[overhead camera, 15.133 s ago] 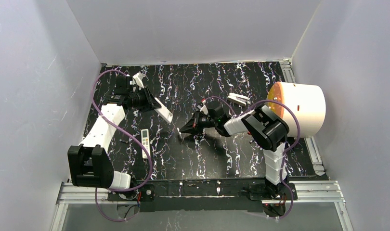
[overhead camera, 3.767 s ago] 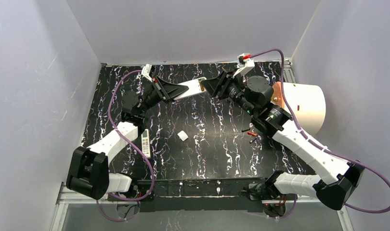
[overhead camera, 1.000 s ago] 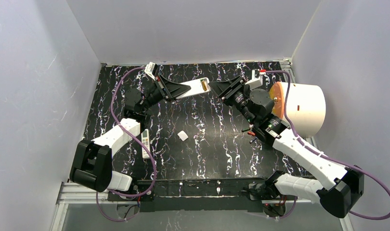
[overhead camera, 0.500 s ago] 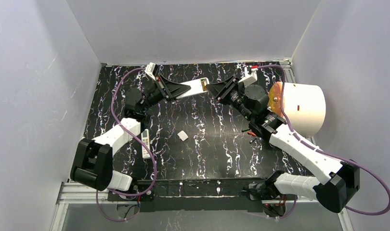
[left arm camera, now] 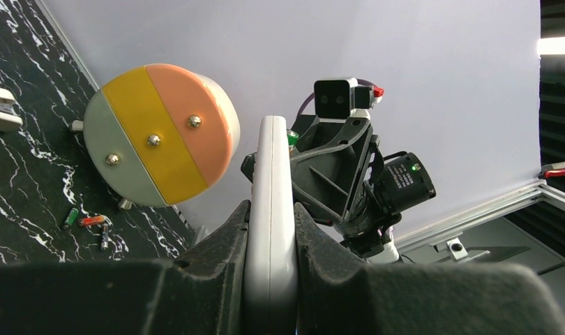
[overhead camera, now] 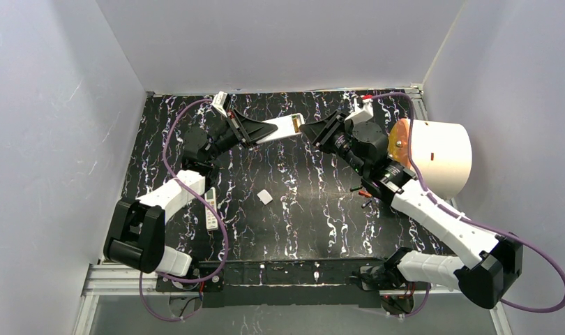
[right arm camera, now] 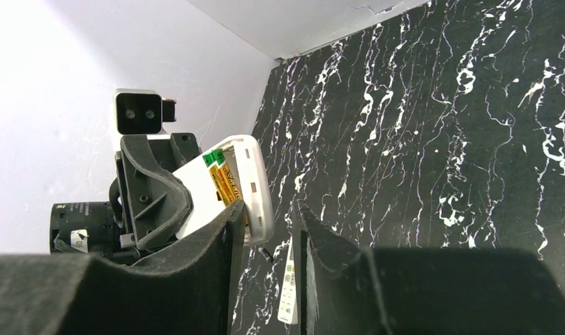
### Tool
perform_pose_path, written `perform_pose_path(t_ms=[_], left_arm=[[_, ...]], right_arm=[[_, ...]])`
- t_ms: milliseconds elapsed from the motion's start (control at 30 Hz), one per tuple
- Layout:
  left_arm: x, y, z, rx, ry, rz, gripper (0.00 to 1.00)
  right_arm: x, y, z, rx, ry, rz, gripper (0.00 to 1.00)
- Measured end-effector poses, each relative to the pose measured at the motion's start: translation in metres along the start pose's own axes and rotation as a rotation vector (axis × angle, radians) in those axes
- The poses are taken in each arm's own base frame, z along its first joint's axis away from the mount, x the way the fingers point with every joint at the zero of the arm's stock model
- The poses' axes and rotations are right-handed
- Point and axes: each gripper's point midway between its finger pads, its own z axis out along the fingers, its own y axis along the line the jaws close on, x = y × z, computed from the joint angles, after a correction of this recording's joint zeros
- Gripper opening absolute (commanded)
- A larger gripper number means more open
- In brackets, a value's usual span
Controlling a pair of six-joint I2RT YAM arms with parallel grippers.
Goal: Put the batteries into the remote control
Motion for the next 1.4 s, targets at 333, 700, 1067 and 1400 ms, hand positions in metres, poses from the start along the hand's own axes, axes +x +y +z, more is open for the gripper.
perform_pose_path(t_ms=[333, 700, 1067, 1400], left_arm=[[0.001, -0.003, 0.001, 0.013, 0.003, 0.008, 0.0], [0.001, -0.004, 0.001, 0.013, 0.003, 0.008, 0.0], [0.001, -0.005, 0.001, 0.019, 0.003, 0.009, 0.0], [0.002, -0.009, 0.0, 0.037, 0.01, 0.029, 0.0]], right_arm=[[-0.024, 0.017, -0.022, -0.032, -0.071, 0.045, 0.73], [-0.011, 0.02, -0.009, -0.078, -0.054, 0.272, 0.99], [-0.013, 0.034, 0.004, -0.183, -0.074, 0.491, 0.98], [0.001, 0.035, 0.021, -0.199, -0.022, 0.594, 0.81]])
